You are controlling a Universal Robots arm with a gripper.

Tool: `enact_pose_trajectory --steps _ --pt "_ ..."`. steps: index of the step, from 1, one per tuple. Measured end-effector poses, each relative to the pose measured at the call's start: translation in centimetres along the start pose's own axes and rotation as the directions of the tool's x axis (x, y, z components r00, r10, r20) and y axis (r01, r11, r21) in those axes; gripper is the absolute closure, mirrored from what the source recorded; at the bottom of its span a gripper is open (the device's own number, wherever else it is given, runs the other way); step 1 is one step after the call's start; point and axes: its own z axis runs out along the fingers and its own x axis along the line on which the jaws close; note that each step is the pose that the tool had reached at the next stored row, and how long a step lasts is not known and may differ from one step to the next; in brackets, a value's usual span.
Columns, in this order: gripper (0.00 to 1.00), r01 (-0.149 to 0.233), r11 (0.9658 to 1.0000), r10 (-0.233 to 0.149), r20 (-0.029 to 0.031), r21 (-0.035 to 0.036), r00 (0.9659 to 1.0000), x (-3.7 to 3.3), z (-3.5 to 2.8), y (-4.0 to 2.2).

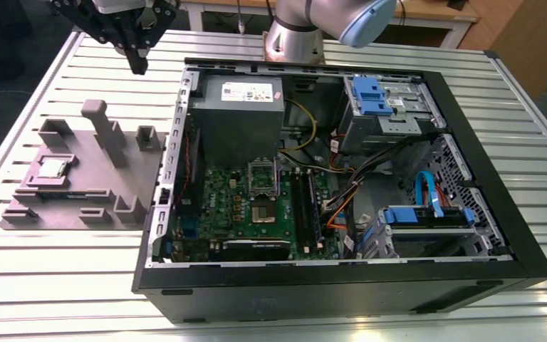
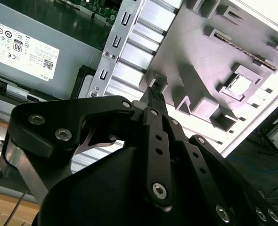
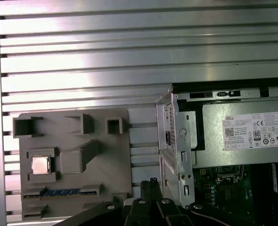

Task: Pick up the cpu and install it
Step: 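Reach for the cpu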

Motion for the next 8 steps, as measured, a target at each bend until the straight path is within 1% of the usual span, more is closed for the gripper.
enact_pose_trajectory --steps 4,8 --pt "0.9 0.0 1.0 0.0 0.0 -0.0002 1.0 0.8 -0.01 -0.04" --pt "0.9 0.0 1.0 0.0 0.0 -0.0002 1.0 1.15 -0.01 -0.06"
